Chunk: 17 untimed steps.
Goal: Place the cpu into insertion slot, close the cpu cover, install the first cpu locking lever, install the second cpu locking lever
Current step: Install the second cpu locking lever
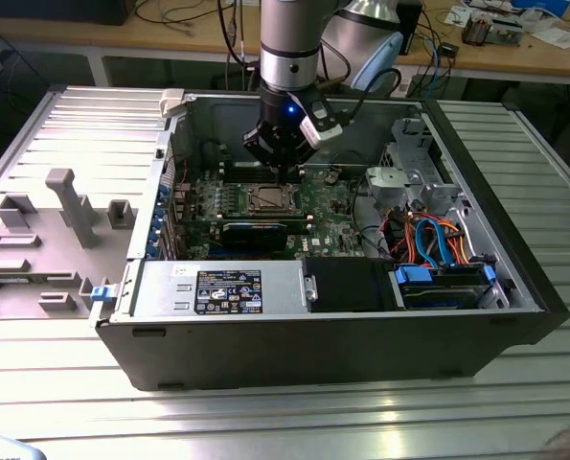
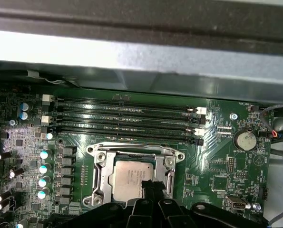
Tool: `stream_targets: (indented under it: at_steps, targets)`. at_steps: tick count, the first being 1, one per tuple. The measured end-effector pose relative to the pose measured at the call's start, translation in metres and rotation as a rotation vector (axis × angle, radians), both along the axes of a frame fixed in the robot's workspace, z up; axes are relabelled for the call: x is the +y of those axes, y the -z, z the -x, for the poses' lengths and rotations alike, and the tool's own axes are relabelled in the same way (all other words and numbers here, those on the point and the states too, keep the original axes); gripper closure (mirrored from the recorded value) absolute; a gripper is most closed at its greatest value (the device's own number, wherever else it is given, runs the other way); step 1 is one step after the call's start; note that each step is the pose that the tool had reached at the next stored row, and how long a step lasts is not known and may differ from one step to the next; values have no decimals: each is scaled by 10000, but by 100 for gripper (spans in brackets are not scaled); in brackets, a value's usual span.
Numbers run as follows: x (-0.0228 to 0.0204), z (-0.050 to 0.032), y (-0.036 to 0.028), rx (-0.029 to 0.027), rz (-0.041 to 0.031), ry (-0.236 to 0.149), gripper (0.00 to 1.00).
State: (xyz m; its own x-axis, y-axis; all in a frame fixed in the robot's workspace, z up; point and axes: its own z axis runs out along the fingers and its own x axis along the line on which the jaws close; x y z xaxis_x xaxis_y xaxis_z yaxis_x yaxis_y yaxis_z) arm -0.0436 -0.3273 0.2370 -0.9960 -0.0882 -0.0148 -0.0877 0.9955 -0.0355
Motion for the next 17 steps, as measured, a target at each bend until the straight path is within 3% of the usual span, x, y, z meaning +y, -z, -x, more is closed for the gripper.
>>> stream_targets:
  at_steps: [17]
  targets:
    - [-259,0,2,0,0,0,89]
